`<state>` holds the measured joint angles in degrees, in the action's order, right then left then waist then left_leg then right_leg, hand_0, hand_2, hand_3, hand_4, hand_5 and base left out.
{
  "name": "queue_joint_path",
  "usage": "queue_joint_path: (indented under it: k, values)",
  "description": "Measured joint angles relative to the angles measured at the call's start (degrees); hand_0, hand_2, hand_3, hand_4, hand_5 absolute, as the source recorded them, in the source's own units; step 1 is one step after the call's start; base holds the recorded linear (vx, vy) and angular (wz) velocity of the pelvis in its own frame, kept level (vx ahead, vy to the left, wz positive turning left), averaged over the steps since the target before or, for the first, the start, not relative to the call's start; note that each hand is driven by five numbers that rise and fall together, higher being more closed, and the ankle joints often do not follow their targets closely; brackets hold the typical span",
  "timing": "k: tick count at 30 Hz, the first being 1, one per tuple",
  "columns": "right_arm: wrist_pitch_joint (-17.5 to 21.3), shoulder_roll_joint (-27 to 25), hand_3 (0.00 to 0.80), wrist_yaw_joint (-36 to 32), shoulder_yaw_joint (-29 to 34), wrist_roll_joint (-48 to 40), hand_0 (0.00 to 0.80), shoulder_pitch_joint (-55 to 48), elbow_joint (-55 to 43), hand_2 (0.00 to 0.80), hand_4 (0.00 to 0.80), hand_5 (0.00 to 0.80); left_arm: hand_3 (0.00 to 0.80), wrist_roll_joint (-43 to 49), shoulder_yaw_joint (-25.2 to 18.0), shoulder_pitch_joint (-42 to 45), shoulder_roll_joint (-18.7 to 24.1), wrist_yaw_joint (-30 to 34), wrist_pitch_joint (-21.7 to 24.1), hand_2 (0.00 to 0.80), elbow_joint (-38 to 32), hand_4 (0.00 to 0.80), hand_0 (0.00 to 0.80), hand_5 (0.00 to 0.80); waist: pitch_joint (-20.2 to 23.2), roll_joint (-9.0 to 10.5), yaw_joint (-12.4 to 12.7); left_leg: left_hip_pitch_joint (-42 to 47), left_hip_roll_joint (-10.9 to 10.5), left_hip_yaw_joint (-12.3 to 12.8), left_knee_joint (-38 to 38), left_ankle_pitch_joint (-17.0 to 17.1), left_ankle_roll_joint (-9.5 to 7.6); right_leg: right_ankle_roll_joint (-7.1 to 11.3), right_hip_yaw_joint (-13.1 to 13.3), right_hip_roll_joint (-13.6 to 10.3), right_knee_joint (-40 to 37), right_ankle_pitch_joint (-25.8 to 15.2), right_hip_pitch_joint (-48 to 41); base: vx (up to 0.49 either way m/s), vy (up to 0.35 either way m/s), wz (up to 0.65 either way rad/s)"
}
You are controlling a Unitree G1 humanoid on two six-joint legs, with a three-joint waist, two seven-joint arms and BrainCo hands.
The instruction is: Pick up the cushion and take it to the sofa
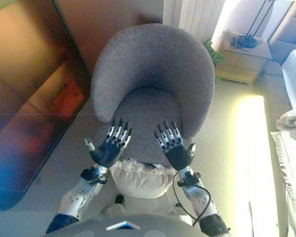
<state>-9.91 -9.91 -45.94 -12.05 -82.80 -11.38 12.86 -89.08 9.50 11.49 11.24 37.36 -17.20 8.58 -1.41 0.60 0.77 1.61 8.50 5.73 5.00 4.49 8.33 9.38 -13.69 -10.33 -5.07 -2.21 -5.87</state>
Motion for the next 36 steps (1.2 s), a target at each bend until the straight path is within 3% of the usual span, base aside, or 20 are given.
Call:
queue_joint_path:
  k: [8, 13, 15, 17, 20, 23, 27, 30, 36]
  values:
    - [0.16, -0.12, 0.0, 0.05, -0.01, 0.07, 0.0, -0.16, 1.19, 0.0, 0.0, 0.0, 0.0, 0.01, 0.05, 0.44, 0.02, -0.5, 0.15, 0.0, -0.54, 0.0, 0.0, 0.0, 0.9, -0.1, -0.02, 0.71, 0.1, 0.52, 0.29, -0.2, -0.29, 0.07, -0.01, -0.01, -0.01, 0.24, -0.66, 0.0, 0.0, 0.0]
    - [2.29, -0.69, 0.0, 1.04, -0.03, 1.14, 0.0, -0.4, 1.32, 0.0, 0.0, 0.0, 0.0, 3.19, 0.1, 1.28, 0.4, -2.99, 2.35, 0.0, -0.56, 0.0, 0.0, 0.0, 0.94, -0.15, -0.01, 0.66, 0.12, 0.51, 0.3, -0.2, -0.3, 0.05, 0.0, -0.01, 0.0, 0.22, -0.57, 0.0, 0.0, 0.0]
    - [5.87, -1.87, 0.0, 5.57, -0.21, 6.57, 0.0, -0.56, 1.45, 0.0, 0.0, 0.0, 0.0, 10.72, 0.53, 1.38, 2.04, -6.55, 6.61, 0.0, -0.5, 0.0, 0.0, 0.0, 0.96, -0.17, -0.02, 0.65, 0.13, 0.5, 0.29, -0.2, -0.29, 0.04, -0.01, 0.0, 0.0, 0.21, -0.57, 0.0, 0.0, 0.0]
    - [11.02, -4.78, 0.0, 14.32, -0.51, 18.81, 0.0, -0.5, 2.15, 0.0, 0.0, 0.0, 0.0, 20.97, 0.63, 1.35, 4.57, -13.66, 12.63, 0.0, -0.23, 0.0, 0.0, 0.0, 0.97, -0.16, -0.04, 0.67, 0.1, 0.49, 0.21, -0.18, -0.26, 0.04, 0.01, 0.0, 0.0, 0.2, -0.59, 0.034, 0.005, 0.0]
    - [14.8, -9.71, 0.0, 26.88, -0.01, 32.98, 0.0, -1.99, 2.21, 0.0, 0.0, 0.0, 0.0, 34.74, -1.12, 1.46, 7.92, -24.57, 19.05, 0.0, 1.26, 0.0, 0.0, 0.0, 0.98, -0.11, -0.03, 0.72, 0.13, 0.5, 0.01, -0.02, -0.02, 0.04, 0.2, 0.02, 0.04, 0.21, -0.55, 0.012, 0.001, 0.0]
    - [17.92, -11.9, 0.0, 36.87, 0.15, 43.19, 0.0, -2.29, 3.02, 0.0, 0.0, 0.0, 0.0, 43.05, -2.35, 1.51, 9.36, -30.43, 23.22, 0.0, 4.23, 0.0, 0.0, 0.0, 0.57, -0.24, -0.05, -0.05, 0.19, 0.57, -0.65, -0.04, -0.03, 0.02, 0.66, -0.02, 1.18, 0.49, 0.8, -0.126, 0.022, -0.05]
    - [21.0, -11.07, 0.0, 43.58, 0.1, 49.06, 0.0, 2.02, 8.49, 0.0, 0.0, 0.0, 0.0, 47.88, -1.51, -3.83, 9.19, -33.95, 26.1, 0.0, 11.21, 0.0, 0.0, 0.0, -3.38, -0.4, -0.14, -4.7, 0.44, 0.42, -4.37, -0.07, -0.08, -0.21, 1.06, -0.53, 6.28, 1.76, 5.61, -0.144, 0.028, 0.03]
    - [21.22, -12.29, 0.0, 51.8, -1.26, 61.03, 0.0, 7.33, 16.81, 0.0, 0.0, 0.0, 0.0, 47.78, -0.4, -8.28, 9.28, -35.4, 26.6, 0.0, 16.36, 0.0, 0.0, 0.0, -6.94, -0.76, -0.07, -8.02, 0.31, 0.47, -6.49, -0.3, -0.81, -0.11, 2.01, -1.27, 10.19, 2.45, 9.97, -0.234, 0.026, -0.04]
    - [21.4, -13.47, 0.0, 57.03, -4.98, 61.84, 0.0, 18.45, 24.13, 0.0, 0.0, 0.0, 0.0, 47.78, 4.36, -20.37, 9.62, -37.72, 30.91, 0.0, 27.3, 0.0, 0.0, 0.0, -15.4, -1.22, -0.34, -22.49, -0.41, -0.27, -16.34, -0.8, -1.84, -1.0, 4.44, -3.7, 24.44, 5.51, 26.86, -0.26, 0.018, 0.0]
